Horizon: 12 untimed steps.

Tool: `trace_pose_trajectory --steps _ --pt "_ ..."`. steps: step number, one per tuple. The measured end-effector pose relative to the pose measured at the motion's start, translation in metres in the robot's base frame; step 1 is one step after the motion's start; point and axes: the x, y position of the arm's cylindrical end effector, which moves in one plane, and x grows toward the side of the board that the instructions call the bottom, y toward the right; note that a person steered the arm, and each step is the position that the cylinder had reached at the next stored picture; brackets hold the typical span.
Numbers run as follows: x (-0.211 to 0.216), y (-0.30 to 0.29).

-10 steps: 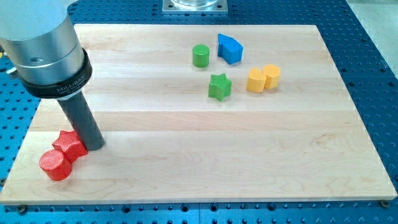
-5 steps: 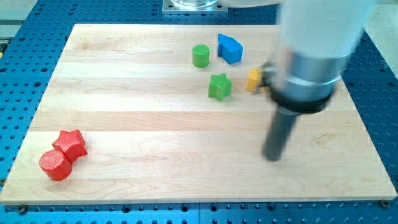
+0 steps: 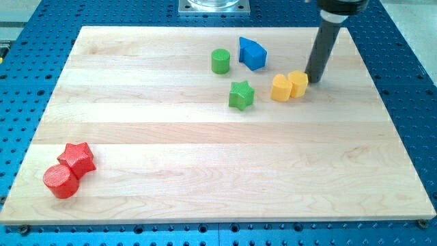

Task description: Move the hexagon to the right of the red star

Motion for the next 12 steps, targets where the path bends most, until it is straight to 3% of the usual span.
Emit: trace_pose_trajectory --steps 1,4,7,8,10,12 --pt "0.026 -0.016" --pt "0.039 -0.133" --pt "0.039 -0.286" --pt "0.040 -0.303" --pt "0.037 -0.202" --pt "0.086 -0.113"
